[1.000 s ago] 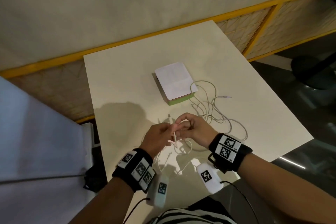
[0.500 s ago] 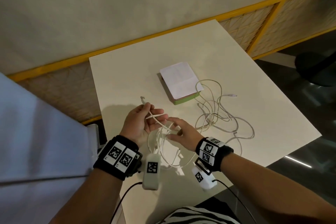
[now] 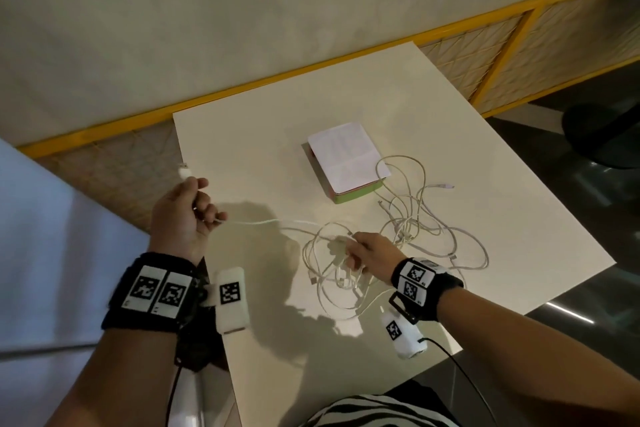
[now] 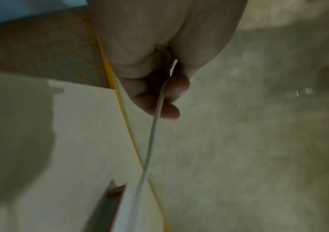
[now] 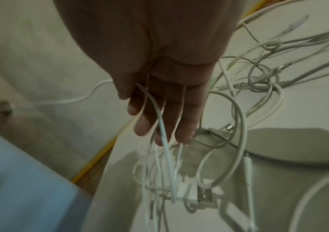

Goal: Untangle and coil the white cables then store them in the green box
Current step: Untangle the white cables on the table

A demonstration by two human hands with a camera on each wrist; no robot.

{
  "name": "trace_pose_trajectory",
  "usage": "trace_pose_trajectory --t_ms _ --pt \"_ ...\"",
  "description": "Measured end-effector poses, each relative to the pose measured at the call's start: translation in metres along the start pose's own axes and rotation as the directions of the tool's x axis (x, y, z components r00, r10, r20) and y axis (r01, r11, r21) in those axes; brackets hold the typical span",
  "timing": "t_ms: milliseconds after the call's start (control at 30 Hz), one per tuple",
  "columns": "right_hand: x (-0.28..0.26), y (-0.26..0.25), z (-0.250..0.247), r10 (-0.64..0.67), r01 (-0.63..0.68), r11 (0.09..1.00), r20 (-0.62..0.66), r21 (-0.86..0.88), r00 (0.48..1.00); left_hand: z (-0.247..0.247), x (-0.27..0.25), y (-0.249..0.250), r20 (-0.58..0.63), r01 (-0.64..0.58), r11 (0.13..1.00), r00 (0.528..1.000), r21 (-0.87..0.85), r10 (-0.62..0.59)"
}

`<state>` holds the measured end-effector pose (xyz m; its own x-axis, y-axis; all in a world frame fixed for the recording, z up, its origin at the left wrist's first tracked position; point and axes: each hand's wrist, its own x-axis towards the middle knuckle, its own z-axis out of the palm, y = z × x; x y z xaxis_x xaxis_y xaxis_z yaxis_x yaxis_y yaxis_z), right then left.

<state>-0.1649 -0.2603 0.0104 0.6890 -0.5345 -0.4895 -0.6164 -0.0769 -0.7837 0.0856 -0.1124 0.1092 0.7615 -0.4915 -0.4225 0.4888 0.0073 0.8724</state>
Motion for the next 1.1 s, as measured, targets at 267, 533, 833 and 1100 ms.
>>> trace_pose_trajectory --t_ms 267,533,833,1100 --pt "-0.013 -0.071 -0.019 -0.187 0.132 0.907 0.103 0.4 0.977 0.04 -0.035 -0.05 0.391 -0.249 0.703 0.919 0.666 -0.045" --pt "-0.019 -0.086 -0.029 -0.313 0.247 0.938 0.289 0.244 0.905 0.078 -0.052 -0.065 0.447 -0.108 0.887 0.887 0.449 -0.119" --pt "-0.025 -0.071 -0.021 -0.32 0.226 0.921 0.289 0.316 0.902 0.08 -0.054 -0.075 0.43 -0.128 0.892 0.899 0.433 -0.08" --pt "-0.021 -0.019 0.001 -0.073 0.135 0.972 0.296 -0.194 0.952 0.065 -0.02 -0.02 0.144 0.012 1.0 0.989 0.013 -0.014"
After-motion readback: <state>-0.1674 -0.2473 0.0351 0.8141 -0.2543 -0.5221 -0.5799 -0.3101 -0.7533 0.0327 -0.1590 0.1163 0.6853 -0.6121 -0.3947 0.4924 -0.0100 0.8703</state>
